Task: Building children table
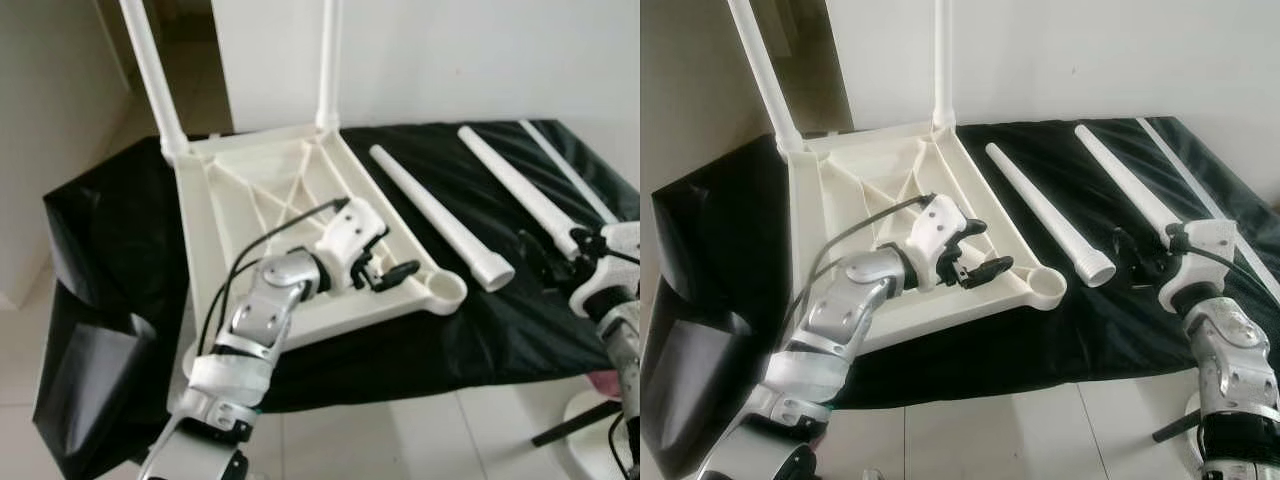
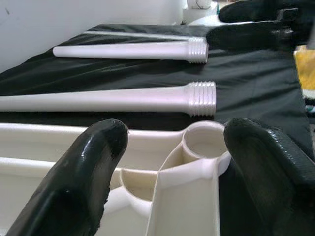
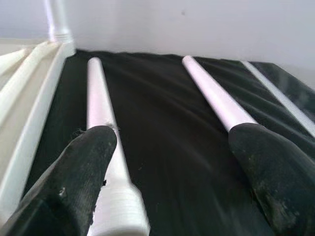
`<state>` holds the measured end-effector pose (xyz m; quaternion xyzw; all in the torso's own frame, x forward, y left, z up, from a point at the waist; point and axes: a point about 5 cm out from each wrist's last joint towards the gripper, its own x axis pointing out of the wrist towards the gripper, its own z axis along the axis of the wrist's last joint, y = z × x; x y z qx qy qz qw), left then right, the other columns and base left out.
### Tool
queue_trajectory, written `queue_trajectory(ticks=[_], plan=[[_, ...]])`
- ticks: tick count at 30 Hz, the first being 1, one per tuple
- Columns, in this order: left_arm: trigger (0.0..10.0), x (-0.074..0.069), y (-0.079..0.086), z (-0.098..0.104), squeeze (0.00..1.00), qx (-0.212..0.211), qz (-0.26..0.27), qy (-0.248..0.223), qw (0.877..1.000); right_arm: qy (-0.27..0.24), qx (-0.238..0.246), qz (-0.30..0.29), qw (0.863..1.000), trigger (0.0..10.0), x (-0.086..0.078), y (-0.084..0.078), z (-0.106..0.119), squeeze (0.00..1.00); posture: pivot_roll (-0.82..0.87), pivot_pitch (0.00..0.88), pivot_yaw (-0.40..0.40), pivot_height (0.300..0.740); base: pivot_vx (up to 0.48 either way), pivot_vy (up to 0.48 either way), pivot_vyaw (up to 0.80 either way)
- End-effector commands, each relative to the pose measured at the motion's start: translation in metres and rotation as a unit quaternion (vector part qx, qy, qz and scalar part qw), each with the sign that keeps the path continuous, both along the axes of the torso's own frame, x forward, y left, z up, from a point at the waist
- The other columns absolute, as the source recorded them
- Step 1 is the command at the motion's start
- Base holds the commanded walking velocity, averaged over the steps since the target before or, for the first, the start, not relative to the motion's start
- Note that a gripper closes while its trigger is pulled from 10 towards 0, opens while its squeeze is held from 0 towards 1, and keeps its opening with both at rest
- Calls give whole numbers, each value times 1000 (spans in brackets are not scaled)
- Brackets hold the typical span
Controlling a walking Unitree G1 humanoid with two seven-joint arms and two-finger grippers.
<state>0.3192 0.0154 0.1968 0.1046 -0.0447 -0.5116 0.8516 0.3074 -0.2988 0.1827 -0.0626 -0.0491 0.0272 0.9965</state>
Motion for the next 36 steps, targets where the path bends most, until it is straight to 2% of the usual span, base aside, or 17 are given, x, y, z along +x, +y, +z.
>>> queue_trajectory(ticks=[1, 6, 10, 14, 16, 20, 27, 29, 31, 33, 36], plan=[[10000, 3, 5, -2, 0, -8, 42, 4, 999, 5, -4, 0, 1000, 10000, 1, 2, -4, 0, 37, 0, -35, 740, 0, 0, 0], [10000, -2, 18, -11, 0, -4, 58, 21, 998, 36, -21, -22, 999, 10000, 28, 8, 1, 0, 69, 0, -38, 740, 0, 0, 0], [10000, -5, 19, -7, 0, -7, 51, 18, 999, 46, -18, -8, 999, 10000, 35, 13, 2, 0, 81, 0, -42, 740, 0, 0, 0], [10000, -12, 20, -2, 0, -7, 15, 13, 1000, 66, -13, 16, 998, 10000, 46, 23, 5, 0, 101, 4, -39, 740, 0, 0, 0], [10000, -12, 20, -2, 0, -7, 15, 13, 1000, 66, -13, 16, 998, 10000, 46, 23, 5, 0, 101, 4, -39, 740, 0, 0, 0], [10000, -21, 23, 2, 0, -1, 2, 8, 1000, 93, -12, 29, 995, 10000, 62, 33, 17, 0, 112, 56, -25, 740, 0, 0, 0], [10000, -26, 23, 4, 0, -3, 1, 16, 1000, 100, -25, 29, 994, 10000, 69, 37, 22, 0, 121, 85, -22, 740, 0, 0, 0], [10000, -34, 23, 3, 0, -4, 3, 30, 1000, 118, -3, 31, 992, 10000, 73, 40, 24, 0, 135, 138, -20, 740, 0, 0, 0], [10000, -36, 23, 2, 0, -4, 3, 34, 999, 124, 2, 33, 992, 10000, 73, 41, 25, 0, 135, 138, -20, 740, 0, 0, 0], [10000, -44, 26, -4, 0, -1, 5, 53, 999, 146, 18, 44, 988, 10000, 76, 47, 25, 0, 138, 183, -20, 740, 0, 0, 0], [10000, -48, 28, -6, 0, 0, 7, 63, 998, 150, 22, 42, 987, 10000, 78, 50, 30, 0, 137, 205, -19, 740, 0, 0, 0]])
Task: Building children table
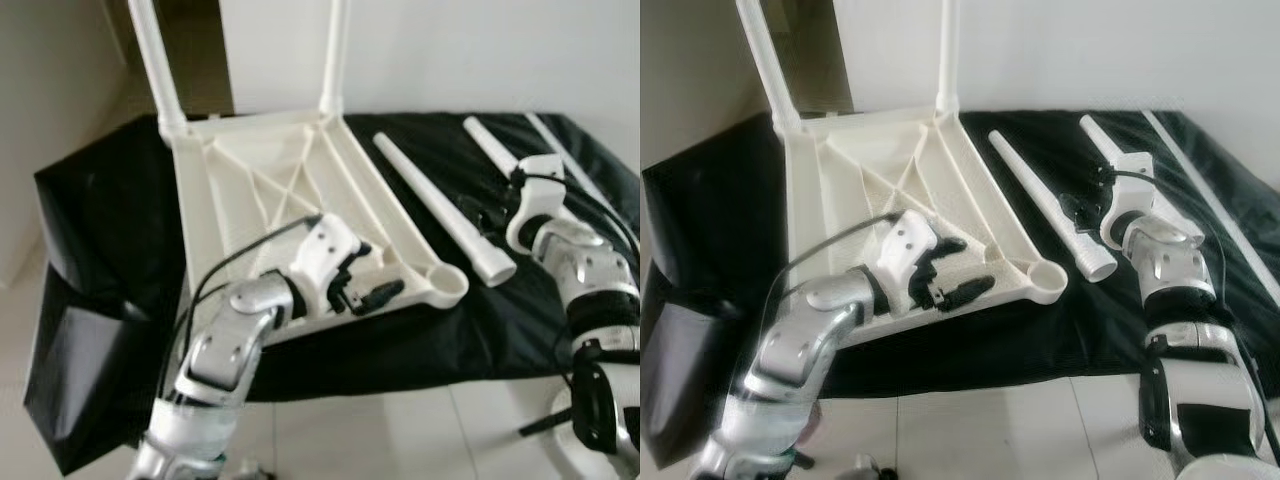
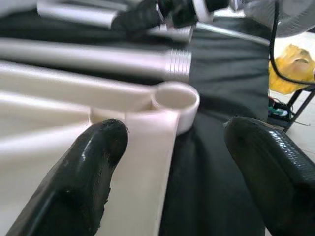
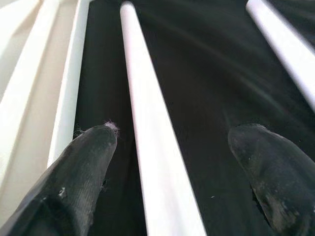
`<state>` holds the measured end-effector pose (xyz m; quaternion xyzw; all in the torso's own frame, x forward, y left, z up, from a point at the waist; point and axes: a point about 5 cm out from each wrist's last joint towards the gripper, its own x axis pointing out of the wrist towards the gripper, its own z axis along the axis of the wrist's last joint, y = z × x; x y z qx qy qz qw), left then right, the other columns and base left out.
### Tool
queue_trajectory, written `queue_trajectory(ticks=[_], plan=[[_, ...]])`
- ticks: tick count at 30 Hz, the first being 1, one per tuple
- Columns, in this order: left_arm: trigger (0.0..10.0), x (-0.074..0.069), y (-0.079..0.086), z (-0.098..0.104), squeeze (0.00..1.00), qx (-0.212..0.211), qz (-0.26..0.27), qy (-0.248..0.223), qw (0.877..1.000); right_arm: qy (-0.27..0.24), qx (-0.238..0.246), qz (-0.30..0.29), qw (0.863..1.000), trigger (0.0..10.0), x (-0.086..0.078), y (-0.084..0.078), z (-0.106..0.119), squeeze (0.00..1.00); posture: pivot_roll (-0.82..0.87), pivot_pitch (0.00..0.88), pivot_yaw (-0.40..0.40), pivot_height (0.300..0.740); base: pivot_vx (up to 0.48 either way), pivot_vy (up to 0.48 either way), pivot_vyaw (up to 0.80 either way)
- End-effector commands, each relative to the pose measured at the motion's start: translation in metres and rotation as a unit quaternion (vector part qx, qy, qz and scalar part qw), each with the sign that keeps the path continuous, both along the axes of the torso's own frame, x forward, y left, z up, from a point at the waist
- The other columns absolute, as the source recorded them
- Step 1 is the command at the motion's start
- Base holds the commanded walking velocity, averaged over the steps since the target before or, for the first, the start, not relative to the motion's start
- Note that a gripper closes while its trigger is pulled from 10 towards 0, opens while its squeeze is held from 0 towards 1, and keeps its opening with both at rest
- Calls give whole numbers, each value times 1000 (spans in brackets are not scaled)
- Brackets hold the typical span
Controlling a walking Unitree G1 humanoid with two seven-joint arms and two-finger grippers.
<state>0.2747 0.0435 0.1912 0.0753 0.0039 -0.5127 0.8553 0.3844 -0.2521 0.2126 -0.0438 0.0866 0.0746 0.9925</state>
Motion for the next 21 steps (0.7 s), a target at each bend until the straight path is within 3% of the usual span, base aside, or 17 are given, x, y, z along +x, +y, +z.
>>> queue_trajectory(ticks=[1, 5, 10, 21], plan=[[10000, -5, 0, -1, 0, 1, 4, 11, 1000, 17, 19, 3, 1000, 10000, 2, 4, 2, 0, 135, 218, -18, 740, 0, 0, 0], [10000, -7, 1, -4, 0, 3, 8, 20, 1000, 33, 25, 5, 999, 10000, 4, 4, 5, 0, 134, 224, -18, 740, 0, 0, 0], [10000, -10, 1, -4, 0, 0, 14, 36, 999, 104, 51, -11, 993, 10000, 8, 3, 9, 0, 142, 256, -17, 740, 0, 0, 0], [10000, -18, 6, -4, 0, -6, 38, 63, 997, 133, 70, 9, 989, 10000, 12, 5, 36, 0, 149, 279, -24, 740, 0, 0, 0]])
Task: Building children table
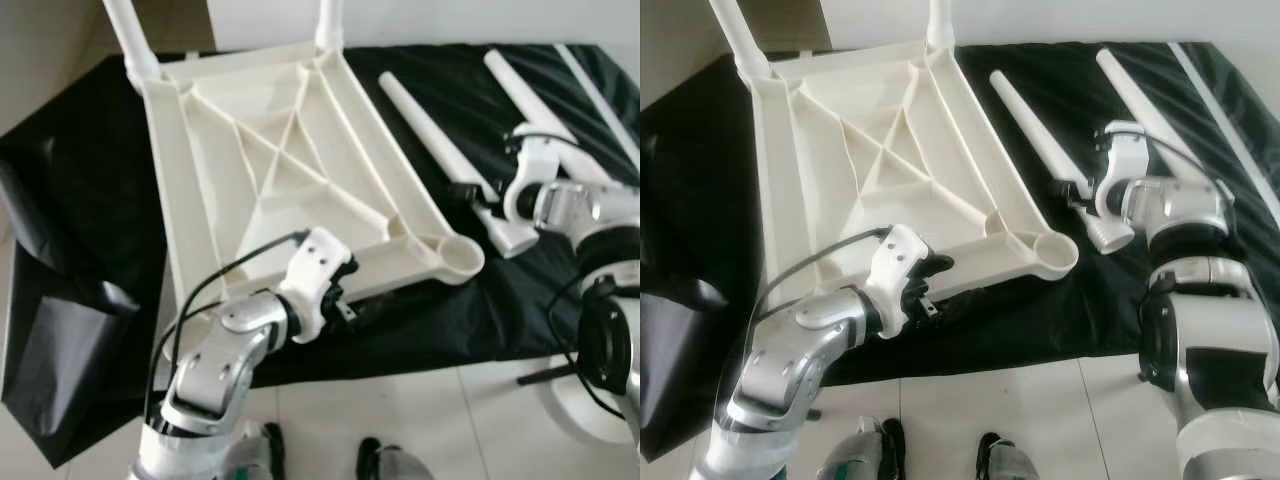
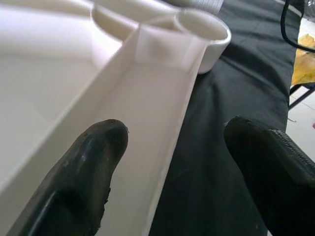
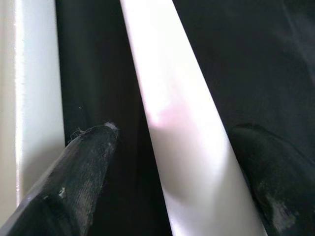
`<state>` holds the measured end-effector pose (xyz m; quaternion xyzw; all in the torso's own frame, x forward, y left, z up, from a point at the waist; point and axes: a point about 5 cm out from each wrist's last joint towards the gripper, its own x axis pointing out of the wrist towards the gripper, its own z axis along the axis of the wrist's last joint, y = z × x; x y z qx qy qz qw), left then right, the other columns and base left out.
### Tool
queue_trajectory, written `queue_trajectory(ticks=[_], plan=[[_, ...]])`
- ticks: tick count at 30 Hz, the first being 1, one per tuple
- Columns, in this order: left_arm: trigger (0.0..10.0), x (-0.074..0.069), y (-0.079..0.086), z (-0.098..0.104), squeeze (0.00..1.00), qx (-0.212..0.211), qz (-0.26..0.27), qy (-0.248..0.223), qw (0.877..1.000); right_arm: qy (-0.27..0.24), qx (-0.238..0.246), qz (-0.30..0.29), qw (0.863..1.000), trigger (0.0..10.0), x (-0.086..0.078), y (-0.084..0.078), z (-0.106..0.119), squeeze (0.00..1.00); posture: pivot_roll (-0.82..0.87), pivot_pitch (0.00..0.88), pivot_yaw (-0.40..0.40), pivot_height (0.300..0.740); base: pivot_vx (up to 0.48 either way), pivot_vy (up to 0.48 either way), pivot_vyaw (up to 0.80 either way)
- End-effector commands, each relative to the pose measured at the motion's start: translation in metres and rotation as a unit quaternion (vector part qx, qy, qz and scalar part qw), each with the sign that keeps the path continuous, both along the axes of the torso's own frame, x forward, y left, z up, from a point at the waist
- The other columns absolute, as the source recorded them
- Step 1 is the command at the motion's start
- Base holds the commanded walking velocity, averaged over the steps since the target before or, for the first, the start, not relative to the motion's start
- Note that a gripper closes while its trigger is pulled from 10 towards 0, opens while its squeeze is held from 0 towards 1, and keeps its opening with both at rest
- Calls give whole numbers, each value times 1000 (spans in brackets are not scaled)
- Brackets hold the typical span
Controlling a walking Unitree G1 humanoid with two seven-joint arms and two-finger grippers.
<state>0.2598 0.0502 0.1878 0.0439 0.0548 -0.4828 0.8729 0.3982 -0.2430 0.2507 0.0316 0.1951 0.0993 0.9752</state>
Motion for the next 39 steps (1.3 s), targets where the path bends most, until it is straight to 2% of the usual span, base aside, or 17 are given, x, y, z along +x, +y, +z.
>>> queue_trajectory(ticks=[1, 13, 14, 15, 16, 18, 21, 22, 25, 27, 28, 29, 32, 33, 34, 35, 39], plan=[[10000, -3, -1, -1, 0, -5, 1, 8, 1000, 19, -1, -6, 1000, 10000, -1, -4, -1, 0, 149, 279, -24, 740, 0, 0, 0], [10000, -6, -2, 0, 0, -28, 28, 30, 999, 120, -32, 12, 992, 10000, -11, -12, 16, 0, 101, 289, -60, 740, 0, 0, 0], [10000, -6, -2, 0, 0, -29, 31, 31, 999, 136, -35, 10, 990, 8431, -12, -13, 14, 0, 98, 289, -63, 740, 0, 0, 0], [10000, -6, -2, 0, 0, -29, 31, 31, 999, 136, -35, 10, 990, 8431, -12, -13, 14, 0, 98, 289, -63, 740, 0, 0, 0], [10000, -6, -1, 0, 0, -31, 37, 32, 998, 154, -43, 8, 987, 6353, -14, -15, 10, 0, 95, 293, -69, 740, 0, 0, 0], [10000, -5, -1, 0, 0, -33, 40, 33, 998, 161, -41, 5, 986, 6431, -15, -16, 9, 0, 95, 293, -69, 740, 0, 0, 0], [10000, -5, 0, 1, 0, -35, 43, 35, 998, 169, -59, 2, 984, 4706, -17, -20, 5, 0, 94, 296, -71, 740, 0, 0, 0], [10000, -5, 1, 1, 0, -34, 45, 36, 998, 173, -59, -1, 983, 6392, -17, -21, 4, 0, 93, 300, -69, 740, 0, 0, 0], [10000, -5, 3, 0, 0, -33, 50, 38, 998, 183, -48, 4, 982, 3569, -18, -20, 0, 0, 94, 302, -68, 740, 0, 0, 0], [10000, -5, 4, 0, 0, -32, 51, 39, 997, 187, -44, 7, 981, 3569, -19, -19, -2, 0, 94, 301, -66, 740, 0, 0, 0], [10000, -4, 4, -1, 0, -31, 52, 39, 997, 187, -44, 4, 981, 2392, -19, -20, -4, 0, 94, 303, -65, 740, 0, 0, 0], [10000, -3, 5, 0, 0, -30, 53, 38, 997, 183, -44, 4, 982, 0, -18, -20, -4, 0, 94, 301, -64, 740, 0, 0, 0], [10000, -2, 6, 1, 0, -29, 55, 37, 997, 178, -45, 4, 983, 0, -18, -20, -3, 0, 93, 297, -63, 740, 0, 0, 0], [10000, -1, 7, 1, 0, -28, 57, 37, 997, 173, -48, 8, 984, 2235, -18, -21, -1, 0, 91, 293, -62, 740, 0, 0, 0], [10000, -1, 7, 1, 0, -28, 57, 37, 997, 173, -48, 8, 984, 2235, -18, -21, -1, 0, 91, 293, -62, 740, 0, 0, 0], [10000, 0, 7, 2, 0, -30, 59, 36, 997, 161, -60, 18, 985, 10000, -17, -21, 2, 0, 89, 289, -61, 740, 0, 0, 0], [10000, 1, 6, 3, 0, -32, 57, 35, 997, 133, -107, 48, 984, 10000, -14, -22, 4, 0, 89, 286, -60, 740, 0, 0, 0]])
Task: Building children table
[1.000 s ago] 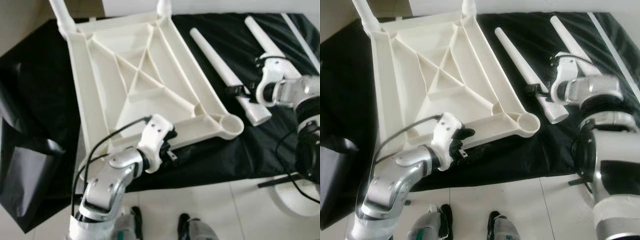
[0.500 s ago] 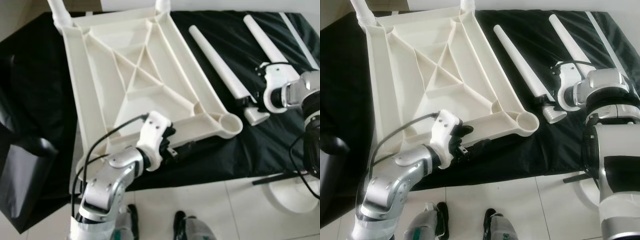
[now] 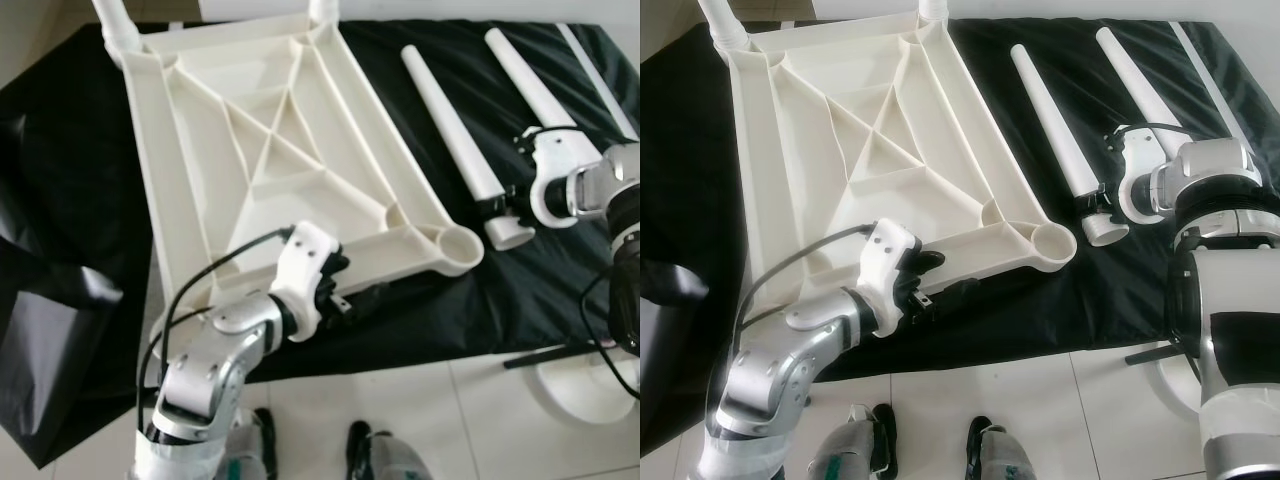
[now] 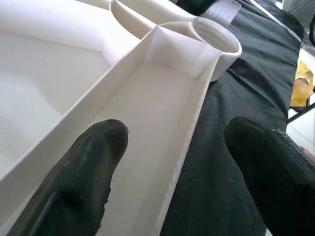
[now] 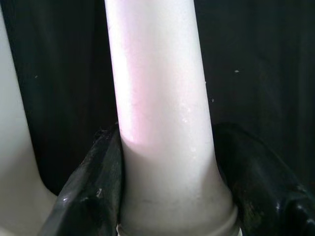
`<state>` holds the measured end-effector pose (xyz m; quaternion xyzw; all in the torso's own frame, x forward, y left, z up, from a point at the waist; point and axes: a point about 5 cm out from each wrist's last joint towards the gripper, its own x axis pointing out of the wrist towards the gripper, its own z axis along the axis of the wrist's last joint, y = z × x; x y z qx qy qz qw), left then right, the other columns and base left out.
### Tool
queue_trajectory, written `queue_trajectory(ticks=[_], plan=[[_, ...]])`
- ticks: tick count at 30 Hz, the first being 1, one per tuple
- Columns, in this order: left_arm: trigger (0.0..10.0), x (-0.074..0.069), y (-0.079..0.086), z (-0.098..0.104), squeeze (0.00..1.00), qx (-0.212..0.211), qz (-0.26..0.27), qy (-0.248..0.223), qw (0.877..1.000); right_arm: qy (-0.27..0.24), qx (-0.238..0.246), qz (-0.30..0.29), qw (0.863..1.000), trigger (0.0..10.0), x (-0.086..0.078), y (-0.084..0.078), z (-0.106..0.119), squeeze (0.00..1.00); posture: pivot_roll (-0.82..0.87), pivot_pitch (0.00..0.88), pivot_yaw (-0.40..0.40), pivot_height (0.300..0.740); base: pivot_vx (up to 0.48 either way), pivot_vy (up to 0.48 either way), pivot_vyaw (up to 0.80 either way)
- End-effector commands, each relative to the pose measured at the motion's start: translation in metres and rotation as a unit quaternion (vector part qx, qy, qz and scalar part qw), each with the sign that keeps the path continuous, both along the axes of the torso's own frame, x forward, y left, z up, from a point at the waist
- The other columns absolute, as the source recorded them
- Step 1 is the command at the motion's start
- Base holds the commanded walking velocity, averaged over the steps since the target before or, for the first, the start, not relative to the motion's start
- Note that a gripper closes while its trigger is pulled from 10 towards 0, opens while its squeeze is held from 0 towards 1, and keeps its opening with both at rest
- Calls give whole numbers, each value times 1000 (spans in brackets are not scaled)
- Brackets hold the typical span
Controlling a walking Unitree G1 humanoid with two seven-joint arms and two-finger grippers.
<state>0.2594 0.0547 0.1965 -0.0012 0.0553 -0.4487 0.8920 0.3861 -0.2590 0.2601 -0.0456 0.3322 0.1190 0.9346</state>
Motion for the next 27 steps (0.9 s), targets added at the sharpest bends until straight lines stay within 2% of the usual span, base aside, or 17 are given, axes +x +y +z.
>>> queue_trajectory(ticks=[1, 4, 5, 7, 11, 12, 13, 14, 18, 25, 26, 27], plan=[[10000, 1, 2, -6, 0, 6, 15, 16, 1000, -5, -32, 16, 999, 10000, -1, -6, -5, 0, 89, 286, -60, 740, 0, 0, 0], [10000, 0, 1, -5, 0, 6, 14, 13, 1000, -14, -44, 7, 999, 10000, 0, -6, -5, 0, 93, 281, -62, 740, 0, 0, 0], [10000, 0, 1, -4, 0, 6, 15, 12, 1000, 7, -28, -13, 1000, 10000, -2, -6, -9, 0, 94, 278, -63, 740, 0, 0, 0], [10000, 1, 2, -5, 0, 6, 17, 12, 1000, 21, -10, -9, 1000, 10000, -4, -5, -11, 0, 95, 274, -65, 740, 0, 0, 0], [10000, 3, 2, -5, 0, 6, 18, 11, 1000, 29, -3, 5, 1000, 10000, -6, -4, -8, 0, 93, 268, -67, 740, 0, 0, 0], [10000, 3, 2, -5, 0, 6, 19, 11, 1000, 32, -5, 3, 999, 10000, -7, -5, -8, 165, 90, 263, -67, 740, 0, 0, 0], [10000, 4, 2, -5, 0, 6, 19, 11, 1000, 30, -8, 0, 1000, 10000, -7, -6, -6, 463, 89, 261, -67, 740, 0, 0, 0], [10000, 5, 1, -5, 0, 4, 18, 11, 1000, 29, -1, 31, 999, 10000, -9, -4, -2, 1000, 86, 258, -67, 740, 0, 0, 0], [10000, 6, 0, -5, 0, 5, 17, 10, 1000, 24, -3, 36, 999, 10000, -10, -4, 3, 1000, 82, 254, -67, 740, 0, 0, 0], [10000, 6, -1, -5, 0, 0, 15, 10, 1000, 8, 11, 23, 1000, 10000, -23, -13, 24, 1000, 82, 240, -71, 740, 0, 0, 0], [10000, 6, -1, -6, 0, 1, 15, 9, 1000, 9, 10, 17, 1000, 10000, -24, -15, 24, 902, 83, 238, -71, 740, 0, 0, 0], [10000, 6, -1, -6, 0, 1, 16, 9, 1000, 10, 9, 12, 1000, 10000, -24, -16, 23, 902, 83, 236, -70, 740, 0, 0, 0]])
